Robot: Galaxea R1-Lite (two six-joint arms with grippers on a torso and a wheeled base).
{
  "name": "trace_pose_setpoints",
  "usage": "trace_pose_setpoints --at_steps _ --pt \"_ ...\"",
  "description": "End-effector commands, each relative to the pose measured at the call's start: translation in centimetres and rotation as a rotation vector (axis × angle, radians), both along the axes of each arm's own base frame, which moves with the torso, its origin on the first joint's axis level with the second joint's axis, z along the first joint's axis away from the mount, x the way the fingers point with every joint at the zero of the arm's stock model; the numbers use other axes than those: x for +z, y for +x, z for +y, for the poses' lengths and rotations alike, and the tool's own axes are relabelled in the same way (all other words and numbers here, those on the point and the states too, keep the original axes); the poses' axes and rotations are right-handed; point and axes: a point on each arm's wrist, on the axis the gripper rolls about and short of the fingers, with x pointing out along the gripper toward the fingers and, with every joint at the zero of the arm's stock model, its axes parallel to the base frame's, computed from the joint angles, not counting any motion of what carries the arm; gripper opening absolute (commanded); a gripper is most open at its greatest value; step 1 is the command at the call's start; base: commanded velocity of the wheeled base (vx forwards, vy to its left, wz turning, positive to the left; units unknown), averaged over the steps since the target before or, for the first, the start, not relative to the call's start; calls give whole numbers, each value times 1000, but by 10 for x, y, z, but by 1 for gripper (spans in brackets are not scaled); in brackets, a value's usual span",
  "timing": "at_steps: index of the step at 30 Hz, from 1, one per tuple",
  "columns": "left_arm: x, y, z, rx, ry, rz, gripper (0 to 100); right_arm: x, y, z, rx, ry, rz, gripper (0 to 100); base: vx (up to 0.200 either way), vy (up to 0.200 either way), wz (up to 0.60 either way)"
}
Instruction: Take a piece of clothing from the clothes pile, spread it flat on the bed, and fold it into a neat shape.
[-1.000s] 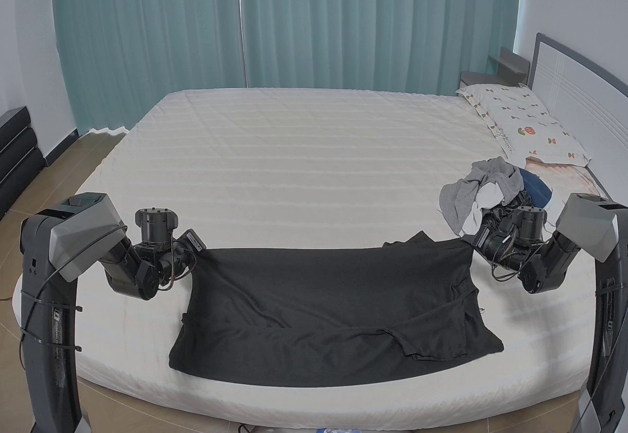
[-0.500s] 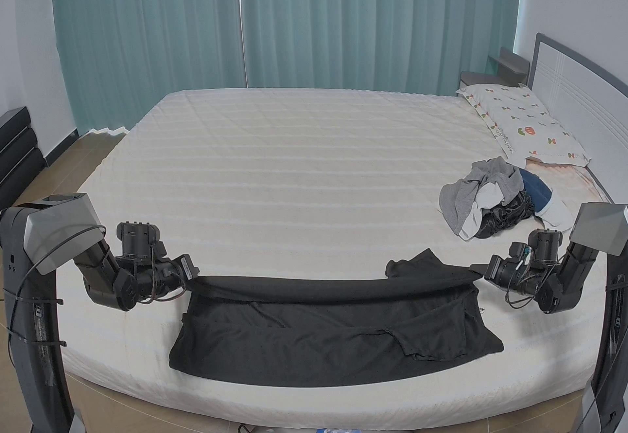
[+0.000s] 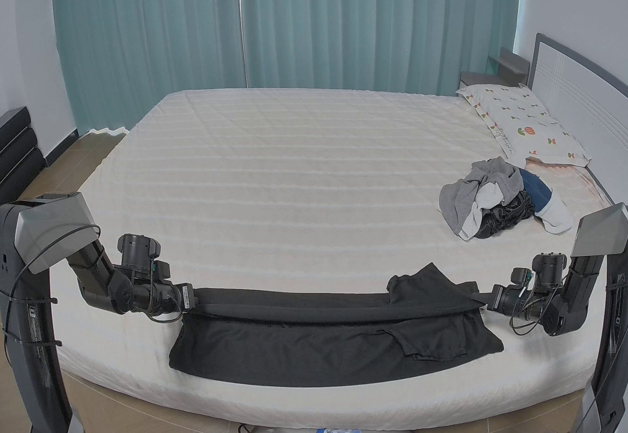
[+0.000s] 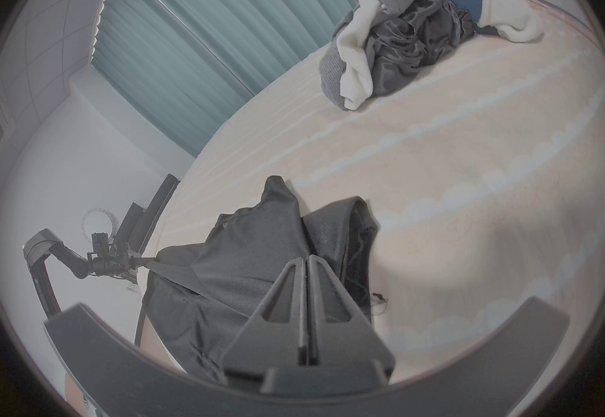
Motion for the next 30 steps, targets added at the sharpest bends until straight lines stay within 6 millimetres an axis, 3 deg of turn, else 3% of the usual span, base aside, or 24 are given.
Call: trace_pose_setpoints --at_steps 1,12,13,23,30 --pt "-4 -4 -3 -21 12 20 0 -11 -6 -3 -9 7 40 0 0 0 0" --pt "-10 -10 -3 -55 37 45 0 -14 -9 -3 -11 8 53 0 0 0 0" --pt "-10 -10 -3 -59 42 45 100 -14 -9 -3 -11 8 53 100 0 0 0" --pt "0 -16 -1 -72 45 37 100 -4 -6 -7 -61 64 5 100 0 0 0" --pt "14 -4 3 -9 -10 1 100 0 -2 -6 -105 118 0 100 0 0 0"
